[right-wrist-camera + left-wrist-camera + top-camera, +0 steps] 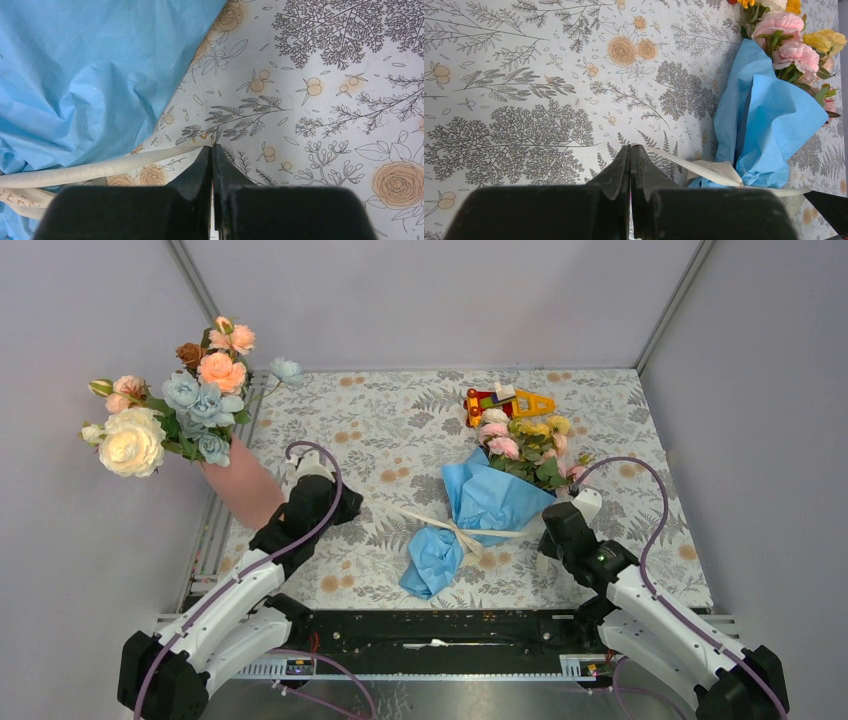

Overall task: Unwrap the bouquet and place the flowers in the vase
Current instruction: Untie the ribbon from the wrapping paper.

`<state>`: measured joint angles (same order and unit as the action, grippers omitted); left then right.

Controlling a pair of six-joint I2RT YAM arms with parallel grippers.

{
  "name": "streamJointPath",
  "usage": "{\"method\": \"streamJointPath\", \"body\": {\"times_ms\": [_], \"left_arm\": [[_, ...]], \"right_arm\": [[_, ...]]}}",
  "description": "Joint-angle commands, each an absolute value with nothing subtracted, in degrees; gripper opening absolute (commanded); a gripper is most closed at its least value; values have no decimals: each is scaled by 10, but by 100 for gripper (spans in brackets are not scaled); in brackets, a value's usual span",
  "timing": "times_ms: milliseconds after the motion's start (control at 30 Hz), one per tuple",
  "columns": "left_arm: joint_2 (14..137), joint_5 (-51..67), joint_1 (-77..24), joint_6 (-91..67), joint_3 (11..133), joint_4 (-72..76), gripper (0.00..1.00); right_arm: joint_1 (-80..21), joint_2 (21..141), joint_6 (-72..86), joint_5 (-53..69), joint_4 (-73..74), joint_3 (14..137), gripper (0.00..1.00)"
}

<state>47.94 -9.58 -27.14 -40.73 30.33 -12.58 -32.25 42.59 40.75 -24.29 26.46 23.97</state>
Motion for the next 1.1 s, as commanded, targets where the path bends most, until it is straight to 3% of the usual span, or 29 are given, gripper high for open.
{"method": "streamJointPath", "body": {"times_ms": [0,1067], "left_arm": [[465,-99,-260,-398,301,-118,0],[401,-119,-224,-398,316,-190,0]], "right_arm": [[-308,415,400,-244,271,231,0],[-259,410,399,-225,270,222,0]]}}
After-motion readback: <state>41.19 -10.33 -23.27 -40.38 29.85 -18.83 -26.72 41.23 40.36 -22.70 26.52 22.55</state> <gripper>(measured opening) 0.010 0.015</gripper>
